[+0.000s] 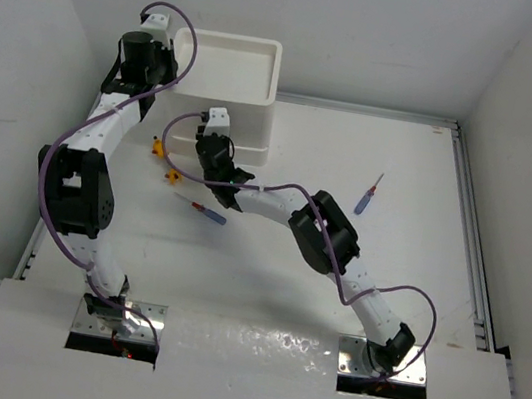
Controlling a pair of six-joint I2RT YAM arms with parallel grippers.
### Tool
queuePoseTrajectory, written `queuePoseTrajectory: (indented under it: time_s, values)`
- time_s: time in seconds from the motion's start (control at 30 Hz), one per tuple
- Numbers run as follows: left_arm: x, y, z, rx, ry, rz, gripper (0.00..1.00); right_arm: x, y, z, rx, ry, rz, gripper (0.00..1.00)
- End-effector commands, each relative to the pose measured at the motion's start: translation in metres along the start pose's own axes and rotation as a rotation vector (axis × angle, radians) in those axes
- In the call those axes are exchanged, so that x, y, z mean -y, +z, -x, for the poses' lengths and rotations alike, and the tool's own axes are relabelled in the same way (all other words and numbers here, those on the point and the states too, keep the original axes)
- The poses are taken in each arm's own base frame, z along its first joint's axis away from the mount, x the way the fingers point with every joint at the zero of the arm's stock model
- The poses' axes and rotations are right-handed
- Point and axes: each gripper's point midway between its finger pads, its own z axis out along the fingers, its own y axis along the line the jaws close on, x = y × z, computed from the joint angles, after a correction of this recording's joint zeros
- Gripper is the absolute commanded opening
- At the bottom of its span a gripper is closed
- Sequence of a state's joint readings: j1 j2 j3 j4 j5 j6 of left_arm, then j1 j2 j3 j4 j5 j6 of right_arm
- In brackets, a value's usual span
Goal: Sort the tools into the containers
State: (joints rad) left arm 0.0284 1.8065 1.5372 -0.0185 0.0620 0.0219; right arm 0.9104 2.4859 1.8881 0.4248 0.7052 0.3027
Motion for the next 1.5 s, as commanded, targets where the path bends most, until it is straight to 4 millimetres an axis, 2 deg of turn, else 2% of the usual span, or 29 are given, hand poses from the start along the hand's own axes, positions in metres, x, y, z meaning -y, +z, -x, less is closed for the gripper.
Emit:
queuePoseTrajectory:
  time_s: [0.0, 0.03, 0.13, 0.17, 0.23, 0.4, 0.47, 0.5, 0.53, 0.57, 0.73, 0.77, 0.8, 0.97, 1.03, 1.07, 1.13, 1.17, 1.2, 1.3, 1.37, 1.4, 1.47]
  values:
    - [0.016, 0.002, -0.052, -0.152, -0.021, -0.091, 0.0, 0.017, 0.016, 0.052, 0.137, 0.075, -0.074, 0.32]
    - [0.017, 0.002, -0.052, -0.152, -0.022, -0.094, 0.0, 0.022, 0.016, 0.048, 0.136, 0.076, -0.091, 0.26]
    - [0.017, 0.001, -0.051, -0.151, -0.022, -0.095, 0.0, 0.028, 0.013, 0.053, 0.159, 0.101, -0.12, 0.18]
    - [0.018, 0.001, -0.052, -0.152, -0.022, -0.097, 0.0, 0.03, 0.014, 0.053, 0.161, 0.104, -0.125, 0.09]
    - [0.017, 0.001, -0.052, -0.153, -0.019, -0.097, 0.0, 0.035, 0.013, 0.055, 0.169, 0.112, -0.14, 0.0]
    - [0.015, 0.002, -0.054, -0.154, -0.016, -0.083, 0.0, 0.036, 0.007, 0.054, 0.164, 0.105, -0.107, 0.0]
    - [0.014, 0.003, -0.053, -0.154, -0.024, -0.076, 0.0, 0.032, -0.003, 0.047, 0.143, 0.094, -0.057, 0.0]
    - [0.014, 0.003, -0.054, -0.154, -0.027, -0.075, 0.0, 0.027, -0.01, 0.05, 0.157, 0.103, -0.035, 0.0]
    - [0.014, 0.003, -0.053, -0.153, -0.026, -0.073, 0.0, 0.031, -0.02, 0.042, 0.143, 0.086, -0.026, 0.0]
    - [0.013, 0.004, -0.053, -0.15, -0.026, -0.072, 0.0, 0.023, -0.029, 0.049, 0.173, 0.098, 0.001, 0.0]
    - [0.008, 0.004, -0.051, -0.142, -0.04, -0.036, 0.0, 0.019, -0.067, 0.045, 0.18, 0.109, 0.08, 0.0]
    - [0.008, 0.004, -0.05, -0.141, -0.052, -0.033, 0.0, 0.016, -0.073, 0.048, 0.195, 0.121, 0.095, 0.0]
    - [0.008, 0.004, -0.049, -0.139, -0.053, -0.03, 0.0, 0.017, -0.077, 0.042, 0.187, 0.117, 0.102, 0.0]
    - [0.008, 0.003, -0.047, -0.136, -0.057, -0.03, 0.0, 0.009, -0.084, 0.053, 0.193, 0.128, 0.142, 0.0]
    - [0.007, 0.003, -0.048, -0.137, -0.057, -0.026, 0.0, 0.007, -0.093, 0.044, 0.178, 0.119, 0.162, 0.0]
    - [0.007, 0.003, -0.046, -0.133, -0.055, -0.025, 0.0, -0.001, -0.102, 0.043, 0.179, 0.119, 0.183, 0.0]
    - [0.007, 0.003, -0.047, -0.134, -0.055, -0.024, 0.0, 0.0, -0.118, 0.033, 0.169, 0.087, 0.194, 0.0]
    - [0.007, 0.003, -0.048, -0.136, -0.055, -0.026, 0.0, -0.007, -0.129, 0.035, 0.189, 0.089, 0.212, 0.0]
    - [0.008, 0.003, -0.047, -0.135, -0.055, -0.029, 0.0, -0.002, -0.138, 0.029, 0.185, 0.067, 0.211, 0.0]
    - [0.008, 0.003, -0.048, -0.138, -0.057, -0.029, 0.0, 0.001, -0.157, 0.029, 0.188, 0.092, 0.229, 0.0]
    - [0.008, 0.003, -0.049, -0.141, -0.058, -0.028, 0.0, 0.004, -0.168, 0.021, 0.171, 0.089, 0.242, 0.0]
    - [0.008, 0.003, -0.048, -0.139, -0.056, -0.03, 0.0, 0.004, -0.172, 0.026, 0.176, 0.095, 0.249, 0.0]
    - [0.008, 0.003, -0.048, -0.139, -0.056, -0.029, 0.0, 0.004, -0.18, 0.02, 0.159, 0.069, 0.259, 0.0]
